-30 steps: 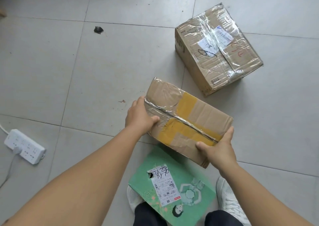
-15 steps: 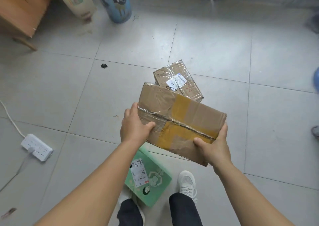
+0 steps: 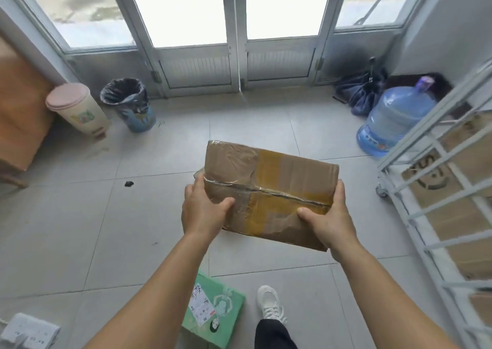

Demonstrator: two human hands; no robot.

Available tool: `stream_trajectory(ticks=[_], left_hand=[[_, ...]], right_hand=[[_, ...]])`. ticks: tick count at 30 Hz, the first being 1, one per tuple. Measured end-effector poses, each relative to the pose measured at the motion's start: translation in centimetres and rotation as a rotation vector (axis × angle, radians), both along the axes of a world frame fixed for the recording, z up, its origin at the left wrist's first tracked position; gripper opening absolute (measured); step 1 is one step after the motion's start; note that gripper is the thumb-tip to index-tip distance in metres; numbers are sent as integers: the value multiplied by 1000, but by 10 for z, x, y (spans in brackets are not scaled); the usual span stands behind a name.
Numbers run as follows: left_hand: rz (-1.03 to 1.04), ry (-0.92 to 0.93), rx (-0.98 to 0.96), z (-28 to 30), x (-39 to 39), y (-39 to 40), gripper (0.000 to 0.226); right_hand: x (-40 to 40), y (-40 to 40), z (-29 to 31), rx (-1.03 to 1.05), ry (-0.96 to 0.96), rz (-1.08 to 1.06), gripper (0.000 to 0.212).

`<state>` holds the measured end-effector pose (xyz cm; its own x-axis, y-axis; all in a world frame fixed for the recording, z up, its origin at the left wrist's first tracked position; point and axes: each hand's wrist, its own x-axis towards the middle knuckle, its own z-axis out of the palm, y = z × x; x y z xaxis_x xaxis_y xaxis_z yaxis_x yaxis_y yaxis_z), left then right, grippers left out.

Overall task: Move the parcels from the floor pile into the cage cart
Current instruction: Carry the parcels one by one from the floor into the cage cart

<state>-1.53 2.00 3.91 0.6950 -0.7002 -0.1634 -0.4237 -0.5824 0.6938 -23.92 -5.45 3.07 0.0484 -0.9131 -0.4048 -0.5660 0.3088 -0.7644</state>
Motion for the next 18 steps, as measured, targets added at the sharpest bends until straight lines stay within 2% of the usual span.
stream_trajectory(ticks=[10, 18], left_hand=[[-269, 0, -260, 126, -114, 12, 67], [-493, 11, -403, 192, -235, -17, 65]], right_hand=[[-125, 65, 132, -222, -46, -263, 109], [-244, 91, 201, -382, -11, -474, 107]])
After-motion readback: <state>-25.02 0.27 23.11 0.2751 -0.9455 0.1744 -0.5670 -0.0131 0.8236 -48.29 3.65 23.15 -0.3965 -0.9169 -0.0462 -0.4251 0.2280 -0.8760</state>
